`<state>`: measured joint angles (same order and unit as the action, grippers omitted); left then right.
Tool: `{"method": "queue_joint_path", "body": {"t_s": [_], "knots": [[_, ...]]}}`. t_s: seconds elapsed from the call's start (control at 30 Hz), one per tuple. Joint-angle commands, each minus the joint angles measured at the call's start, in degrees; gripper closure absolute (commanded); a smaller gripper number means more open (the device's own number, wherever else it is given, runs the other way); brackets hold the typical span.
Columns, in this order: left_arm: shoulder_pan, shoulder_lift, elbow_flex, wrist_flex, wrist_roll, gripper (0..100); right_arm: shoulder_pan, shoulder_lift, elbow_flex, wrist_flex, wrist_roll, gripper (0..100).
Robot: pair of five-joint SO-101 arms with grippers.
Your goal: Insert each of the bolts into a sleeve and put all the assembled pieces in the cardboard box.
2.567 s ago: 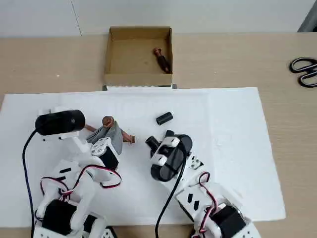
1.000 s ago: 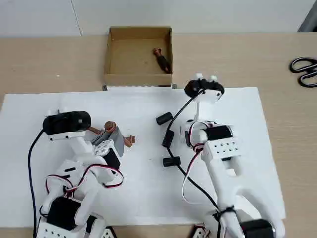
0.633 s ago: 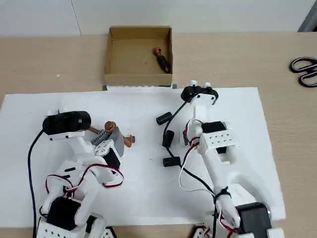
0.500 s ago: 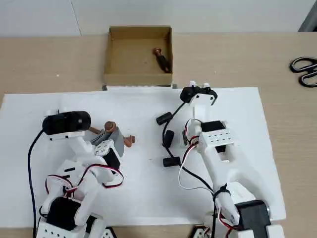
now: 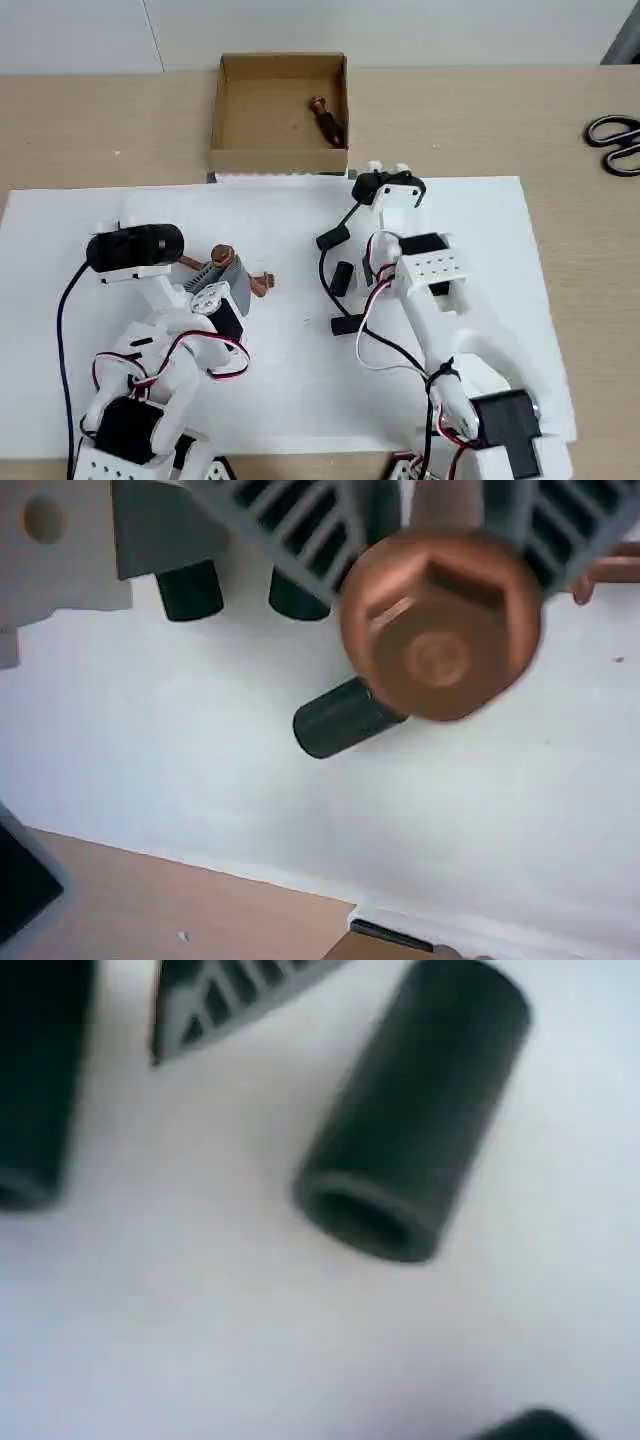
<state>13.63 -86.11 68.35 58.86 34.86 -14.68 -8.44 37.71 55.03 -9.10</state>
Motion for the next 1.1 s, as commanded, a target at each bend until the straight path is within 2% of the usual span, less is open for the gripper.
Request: {"method": "queue_joint_path", "body": {"t_s": [0.0,0.23,0.57,0.73,1.07], "knots": [[-0.4,-0.5,-0.4,-1.8,-0.3,100,1.3,-0.1,-5.5,6.9,0.5,85.7],[-0.4,-0.5,-0.4,-1.7,-0.3,100,1.8,4.9,-11.3,14.5,0.4,85.9],[-0.4,-0.5,-0.4,-1.6,-0.3,100,1.7,13.1,-30.0,25.6,0.6,85.7],[-0.4,-0.5,-0.4,-1.6,-0.3,100,0.7,14.0,-33.8,26.6,5.1,85.8],[-0.4,-0.5,-0.4,-1.6,-0.3,100,0.5,17.9,-33.9,26.4,5.3,85.8]]}}
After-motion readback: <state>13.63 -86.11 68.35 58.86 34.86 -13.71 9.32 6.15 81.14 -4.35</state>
